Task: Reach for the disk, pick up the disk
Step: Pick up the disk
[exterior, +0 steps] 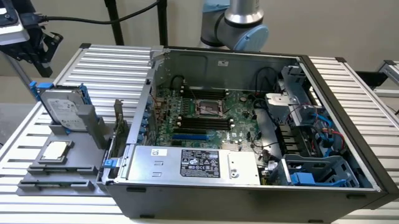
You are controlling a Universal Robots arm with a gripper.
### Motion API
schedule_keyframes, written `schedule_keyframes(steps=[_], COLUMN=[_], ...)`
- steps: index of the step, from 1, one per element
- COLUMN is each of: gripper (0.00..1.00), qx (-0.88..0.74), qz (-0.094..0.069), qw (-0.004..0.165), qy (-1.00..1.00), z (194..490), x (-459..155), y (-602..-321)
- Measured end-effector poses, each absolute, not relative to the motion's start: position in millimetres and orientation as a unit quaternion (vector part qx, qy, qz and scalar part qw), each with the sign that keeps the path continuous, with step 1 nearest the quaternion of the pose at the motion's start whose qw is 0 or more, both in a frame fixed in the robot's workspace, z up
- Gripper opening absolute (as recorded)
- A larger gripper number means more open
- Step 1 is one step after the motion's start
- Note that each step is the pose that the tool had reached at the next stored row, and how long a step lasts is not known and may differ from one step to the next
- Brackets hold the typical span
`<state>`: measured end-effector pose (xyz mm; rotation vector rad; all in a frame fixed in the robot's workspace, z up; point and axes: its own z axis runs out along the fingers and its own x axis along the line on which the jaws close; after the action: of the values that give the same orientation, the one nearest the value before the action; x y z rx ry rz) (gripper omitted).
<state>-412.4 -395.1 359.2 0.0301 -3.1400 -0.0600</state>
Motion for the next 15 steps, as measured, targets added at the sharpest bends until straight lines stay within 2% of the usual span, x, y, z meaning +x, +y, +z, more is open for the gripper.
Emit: schedule_keyframes(steps=[15], gripper=[0.11], qx=[0.037], qz=[-0.019], qw=[0.001], qy=[-0.999], z=[359], x=[-432], y=[-388])
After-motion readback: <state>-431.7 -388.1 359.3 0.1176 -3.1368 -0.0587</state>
